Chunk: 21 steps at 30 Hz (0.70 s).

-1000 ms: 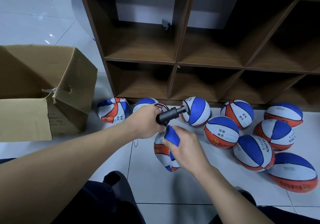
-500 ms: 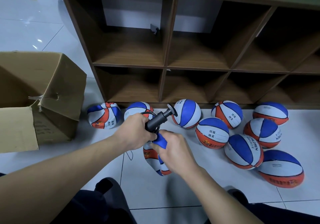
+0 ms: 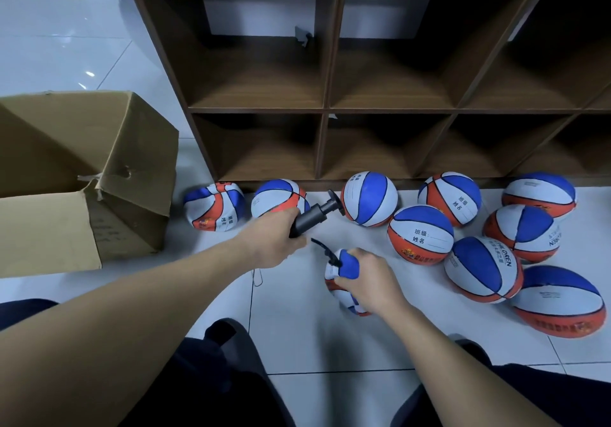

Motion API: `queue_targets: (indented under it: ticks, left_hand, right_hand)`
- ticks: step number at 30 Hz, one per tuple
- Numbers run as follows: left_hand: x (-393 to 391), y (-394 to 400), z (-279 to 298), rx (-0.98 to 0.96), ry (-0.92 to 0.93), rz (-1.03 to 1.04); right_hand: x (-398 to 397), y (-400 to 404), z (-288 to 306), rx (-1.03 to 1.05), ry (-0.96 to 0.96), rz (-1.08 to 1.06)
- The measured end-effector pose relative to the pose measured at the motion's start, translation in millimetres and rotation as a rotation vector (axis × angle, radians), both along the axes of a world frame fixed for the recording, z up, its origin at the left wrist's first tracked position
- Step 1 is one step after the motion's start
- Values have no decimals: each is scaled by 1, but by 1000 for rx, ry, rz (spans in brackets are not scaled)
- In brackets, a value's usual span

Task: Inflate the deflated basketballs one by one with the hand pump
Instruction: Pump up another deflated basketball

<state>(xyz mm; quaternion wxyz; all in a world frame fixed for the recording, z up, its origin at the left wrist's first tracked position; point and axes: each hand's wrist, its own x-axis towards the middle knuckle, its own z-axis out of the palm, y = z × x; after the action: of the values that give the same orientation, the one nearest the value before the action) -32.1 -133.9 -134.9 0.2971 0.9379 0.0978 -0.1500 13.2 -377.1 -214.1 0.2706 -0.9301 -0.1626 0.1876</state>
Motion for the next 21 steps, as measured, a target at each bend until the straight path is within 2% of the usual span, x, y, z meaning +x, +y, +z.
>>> queue_targets:
  ticks: [4, 9, 12, 17, 21]
  left_hand:
    - [-1, -10, -6, 101, 26, -94]
    - [4, -12, -5, 161, 4, -172]
    - [5, -10, -4, 231, -15, -204]
    - [7, -7, -7, 318, -20, -246]
    - [12, -9, -5, 281, -3, -252]
  right_hand:
    - [-11, -11, -34, -31, 221, -39]
    - [-19, -9, -54, -77, 283, 11]
    - [-13, -8, -38, 100, 326, -96]
    - [14, -6, 14, 451, 203, -368]
    - [16, 3, 58, 518, 160, -386]
